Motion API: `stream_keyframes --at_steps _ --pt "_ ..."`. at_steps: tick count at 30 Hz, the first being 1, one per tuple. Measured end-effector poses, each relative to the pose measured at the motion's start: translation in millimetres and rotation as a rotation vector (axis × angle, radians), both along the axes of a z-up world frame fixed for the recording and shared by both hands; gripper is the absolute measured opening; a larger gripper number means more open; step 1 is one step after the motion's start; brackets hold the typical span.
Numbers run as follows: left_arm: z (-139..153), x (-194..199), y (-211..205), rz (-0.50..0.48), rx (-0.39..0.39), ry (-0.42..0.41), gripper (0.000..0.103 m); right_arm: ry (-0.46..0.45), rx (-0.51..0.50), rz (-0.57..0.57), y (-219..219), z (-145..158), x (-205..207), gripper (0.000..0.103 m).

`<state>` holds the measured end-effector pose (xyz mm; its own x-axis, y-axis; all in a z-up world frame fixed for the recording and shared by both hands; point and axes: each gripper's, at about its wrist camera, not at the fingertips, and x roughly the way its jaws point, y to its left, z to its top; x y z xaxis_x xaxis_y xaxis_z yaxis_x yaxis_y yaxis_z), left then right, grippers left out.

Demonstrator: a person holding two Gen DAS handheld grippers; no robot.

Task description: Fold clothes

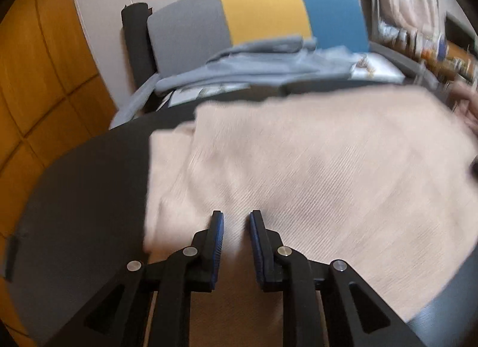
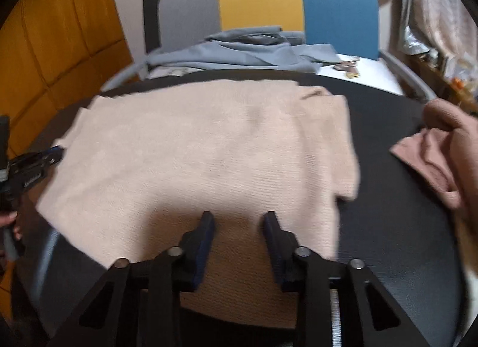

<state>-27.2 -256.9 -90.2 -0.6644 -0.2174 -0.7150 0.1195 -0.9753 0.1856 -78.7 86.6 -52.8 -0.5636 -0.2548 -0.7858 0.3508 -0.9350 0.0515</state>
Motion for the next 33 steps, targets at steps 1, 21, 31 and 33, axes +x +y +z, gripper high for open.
stream_keyframes --at_steps 1,21,31,33 --pt "1.2 -0.2 -7.6 0.010 0.043 -0.002 0.026 -0.004 0.006 -0.016 7.3 -1.3 -1.7 0.031" --pt "11.9 -7.7 105.0 -0.180 0.108 0.021 0.025 -0.136 -0.224 -0.054 31.8 1.1 -137.9 0.005" --pt "6.5 -15.0 98.0 -0.183 0.143 0.030 0.027 -0.124 -0.475 -0.227 90.0 1.9 -131.3 0.063" --pt "5.9 -15.9 95.9 -0.183 0.151 0.033 0.027 -0.125 -0.509 -0.258 106.2 5.9 -110.7 0.071"
